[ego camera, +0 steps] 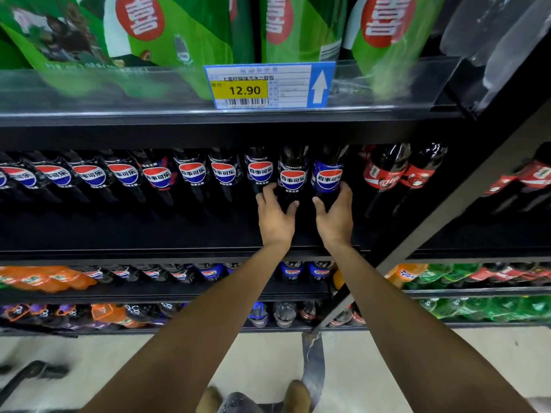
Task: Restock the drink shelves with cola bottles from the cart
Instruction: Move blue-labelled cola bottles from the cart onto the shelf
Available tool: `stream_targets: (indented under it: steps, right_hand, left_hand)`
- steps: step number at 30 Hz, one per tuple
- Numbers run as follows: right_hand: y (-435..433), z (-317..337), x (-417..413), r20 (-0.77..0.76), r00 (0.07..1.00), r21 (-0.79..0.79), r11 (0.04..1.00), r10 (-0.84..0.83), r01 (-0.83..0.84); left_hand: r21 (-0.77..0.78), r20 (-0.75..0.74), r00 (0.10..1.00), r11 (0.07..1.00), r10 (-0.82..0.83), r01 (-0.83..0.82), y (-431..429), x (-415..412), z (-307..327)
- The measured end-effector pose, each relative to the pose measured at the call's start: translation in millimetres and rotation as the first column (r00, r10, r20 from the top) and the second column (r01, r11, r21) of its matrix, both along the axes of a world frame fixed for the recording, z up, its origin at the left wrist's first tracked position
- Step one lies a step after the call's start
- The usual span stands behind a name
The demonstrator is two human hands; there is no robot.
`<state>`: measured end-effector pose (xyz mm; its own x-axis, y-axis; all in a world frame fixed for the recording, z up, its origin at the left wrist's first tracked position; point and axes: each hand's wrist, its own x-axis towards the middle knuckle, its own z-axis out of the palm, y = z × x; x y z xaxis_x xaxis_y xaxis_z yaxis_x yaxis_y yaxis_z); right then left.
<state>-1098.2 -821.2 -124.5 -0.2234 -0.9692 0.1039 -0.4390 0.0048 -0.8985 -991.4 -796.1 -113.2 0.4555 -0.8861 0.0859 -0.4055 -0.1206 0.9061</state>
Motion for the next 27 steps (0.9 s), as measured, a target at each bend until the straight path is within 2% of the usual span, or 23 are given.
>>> stream_targets:
  steps: [7,12,17,22,27]
  right_hand:
    - [-12.1,-7.1,-1.8,0.091,0.996,-0.003,1.0,-0.005,0.005]
    - [-14.0,-13.7,-0.5,0.053,0.998,-0.049,0.998,-0.025,0.028]
    - [-13.6,-16.2,1.7,0.087,0.995,-0.011,0.999,-0.04,0.041]
    - [-16.1,-16.8,1.8,0.057,0.996,0.016,0.998,-0.063,0.063]
    - [-17.5,-18.6,0.4,0.079,0.996,0.003,0.999,-0.047,0.047]
  left_hand:
    - [-0.046,-0.043,0.997,0.997,0.068,-0.07,-9.2,-4.0,-13.7]
    - [-0.088,-0.001,0.998,0.994,0.058,-0.058,-9.7,-3.2,-24.0]
    - [-0.079,-0.099,0.989,0.99,0.11,-0.118,-11.8,-5.2,-26.9]
    - [-0.06,-0.165,0.971,0.981,0.171,-0.183,-14.2,-8.3,-25.7]
    - [-0.032,-0.166,0.967,0.979,0.192,-0.2,-16.4,-8.3,-25.3]
